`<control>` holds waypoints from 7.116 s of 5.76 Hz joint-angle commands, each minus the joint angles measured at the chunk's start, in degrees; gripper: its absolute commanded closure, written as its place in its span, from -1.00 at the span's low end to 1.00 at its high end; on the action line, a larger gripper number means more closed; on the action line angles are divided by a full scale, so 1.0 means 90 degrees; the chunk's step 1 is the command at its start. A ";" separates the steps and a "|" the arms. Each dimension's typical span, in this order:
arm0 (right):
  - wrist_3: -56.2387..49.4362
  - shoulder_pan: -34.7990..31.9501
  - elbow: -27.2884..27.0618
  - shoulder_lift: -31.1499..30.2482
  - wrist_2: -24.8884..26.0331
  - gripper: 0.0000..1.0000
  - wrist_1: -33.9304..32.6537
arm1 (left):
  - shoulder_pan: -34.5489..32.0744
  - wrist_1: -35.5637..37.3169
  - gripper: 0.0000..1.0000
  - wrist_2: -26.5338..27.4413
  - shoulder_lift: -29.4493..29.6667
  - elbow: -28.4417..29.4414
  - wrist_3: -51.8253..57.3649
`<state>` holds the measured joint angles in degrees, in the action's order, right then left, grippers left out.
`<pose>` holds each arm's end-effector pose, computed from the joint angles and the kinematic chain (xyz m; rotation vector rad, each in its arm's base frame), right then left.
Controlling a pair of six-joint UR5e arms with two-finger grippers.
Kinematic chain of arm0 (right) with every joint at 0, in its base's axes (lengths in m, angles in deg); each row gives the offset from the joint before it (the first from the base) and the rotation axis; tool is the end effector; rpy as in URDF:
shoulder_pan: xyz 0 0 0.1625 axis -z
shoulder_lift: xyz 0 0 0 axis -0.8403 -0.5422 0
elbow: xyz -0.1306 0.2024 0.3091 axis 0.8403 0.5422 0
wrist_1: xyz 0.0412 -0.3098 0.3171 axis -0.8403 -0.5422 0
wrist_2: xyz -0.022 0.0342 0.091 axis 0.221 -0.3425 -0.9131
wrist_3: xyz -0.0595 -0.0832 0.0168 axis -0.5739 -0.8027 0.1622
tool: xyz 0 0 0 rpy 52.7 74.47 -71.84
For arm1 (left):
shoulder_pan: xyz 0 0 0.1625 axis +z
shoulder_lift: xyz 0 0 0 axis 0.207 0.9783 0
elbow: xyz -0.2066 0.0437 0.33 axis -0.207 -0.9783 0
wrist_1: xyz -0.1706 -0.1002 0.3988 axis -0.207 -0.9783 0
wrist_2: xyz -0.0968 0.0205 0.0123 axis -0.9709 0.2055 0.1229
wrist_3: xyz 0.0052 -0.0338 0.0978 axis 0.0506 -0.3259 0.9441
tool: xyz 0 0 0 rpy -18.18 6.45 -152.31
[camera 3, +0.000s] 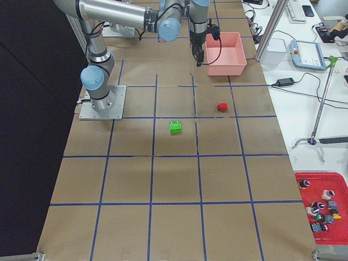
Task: Put all blocks into box
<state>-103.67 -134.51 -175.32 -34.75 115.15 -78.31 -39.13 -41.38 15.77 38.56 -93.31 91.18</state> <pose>0.0070 -0.5628 0.3913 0.2900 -3.0788 0.0802 0.2288 -0.5020 0.2907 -0.1096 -3.1069 0.0326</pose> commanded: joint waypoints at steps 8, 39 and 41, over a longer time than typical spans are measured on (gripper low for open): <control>-0.1884 0.2977 -0.3608 0.0456 -0.0150 -0.99 -0.4554 | 0.0041 0.2120 -0.93 0.0019 0.1449 -0.1203 0.0529; 0.2463 -0.2565 0.1697 0.2021 -0.0403 0.90 -0.1241 | -0.1918 -0.2460 -0.98 0.0273 0.2766 0.5516 -0.1437; 0.2472 -0.3346 0.3414 0.3662 0.0158 0.90 -0.1117 | -0.1512 -0.2285 -0.98 0.0233 0.3146 0.5496 0.0900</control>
<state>-81.38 -161.36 -151.83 -8.62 113.67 -88.62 -54.00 -62.81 17.92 65.22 -43.78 90.13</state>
